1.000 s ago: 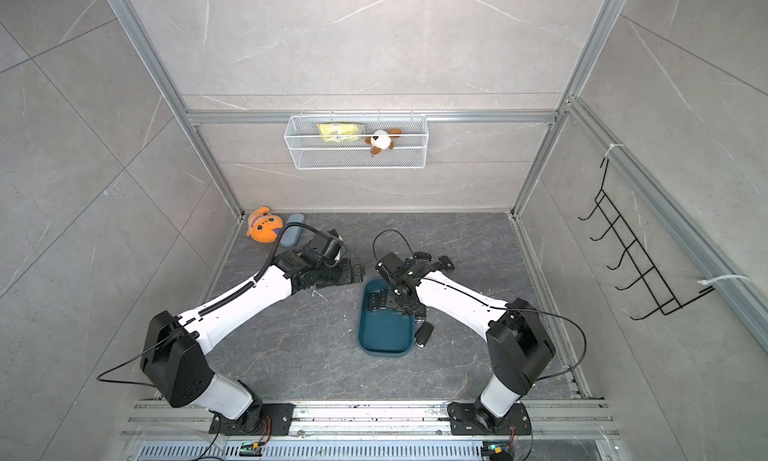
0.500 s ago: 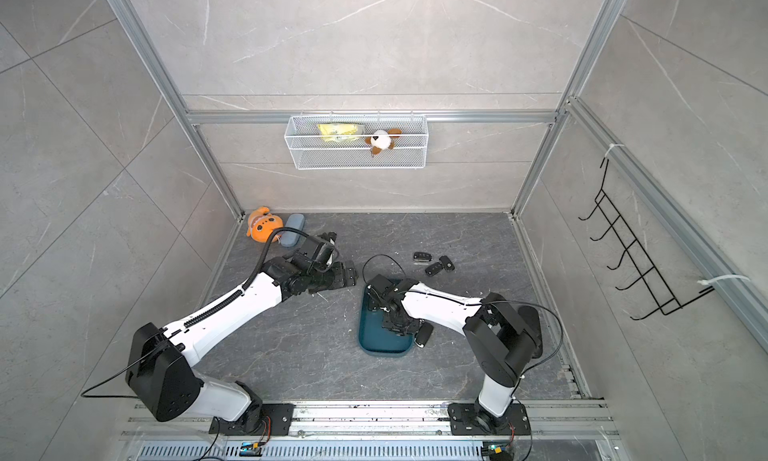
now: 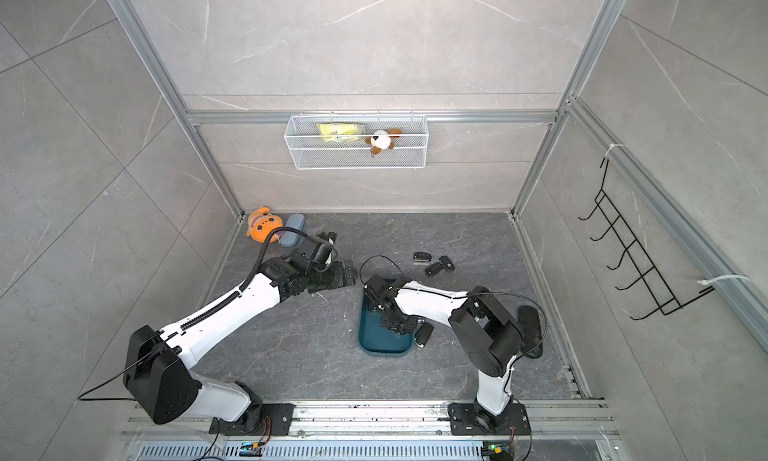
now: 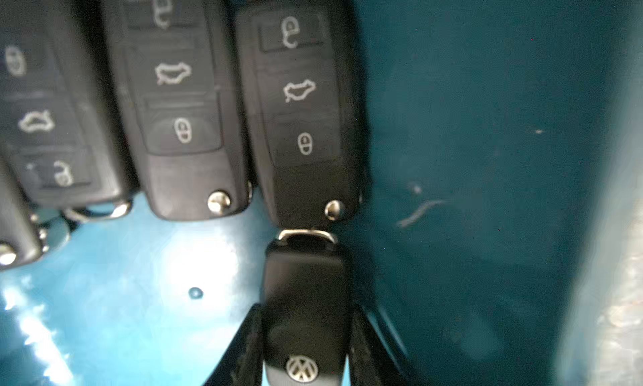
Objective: Place the car key into the storage box
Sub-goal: Place the car key in the storage box.
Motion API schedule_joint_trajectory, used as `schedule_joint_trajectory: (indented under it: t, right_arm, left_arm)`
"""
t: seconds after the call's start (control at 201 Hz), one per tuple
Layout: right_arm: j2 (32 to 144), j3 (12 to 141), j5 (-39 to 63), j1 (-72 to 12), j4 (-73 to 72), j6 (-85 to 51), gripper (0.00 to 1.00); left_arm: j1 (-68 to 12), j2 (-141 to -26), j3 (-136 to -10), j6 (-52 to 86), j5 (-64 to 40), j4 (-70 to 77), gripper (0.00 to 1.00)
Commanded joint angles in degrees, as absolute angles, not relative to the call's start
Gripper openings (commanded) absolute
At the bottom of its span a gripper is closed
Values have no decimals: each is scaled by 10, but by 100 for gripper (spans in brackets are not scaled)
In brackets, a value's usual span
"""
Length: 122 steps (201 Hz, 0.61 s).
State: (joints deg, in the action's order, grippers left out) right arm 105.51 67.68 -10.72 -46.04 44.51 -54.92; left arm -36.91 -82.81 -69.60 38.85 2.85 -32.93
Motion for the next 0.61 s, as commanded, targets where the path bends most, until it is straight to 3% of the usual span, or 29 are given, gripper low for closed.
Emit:
schedule_joint_trajectory:
  t: [0.0, 0.323, 0.602]
  right_arm:
    - [1070, 693, -127, -454, 467, -557, 29]
    - [1078, 696, -128, -443, 466, -548, 31]
    - [1076, 698, -131, -443, 471, -545, 46]
  left_arm:
    - [-365, -810, -696, 391, 28, -327, 100]
    - [-364, -817, -700, 390, 20, -328, 100]
    - [-363, -821, -703, 389, 17, -326, 100]
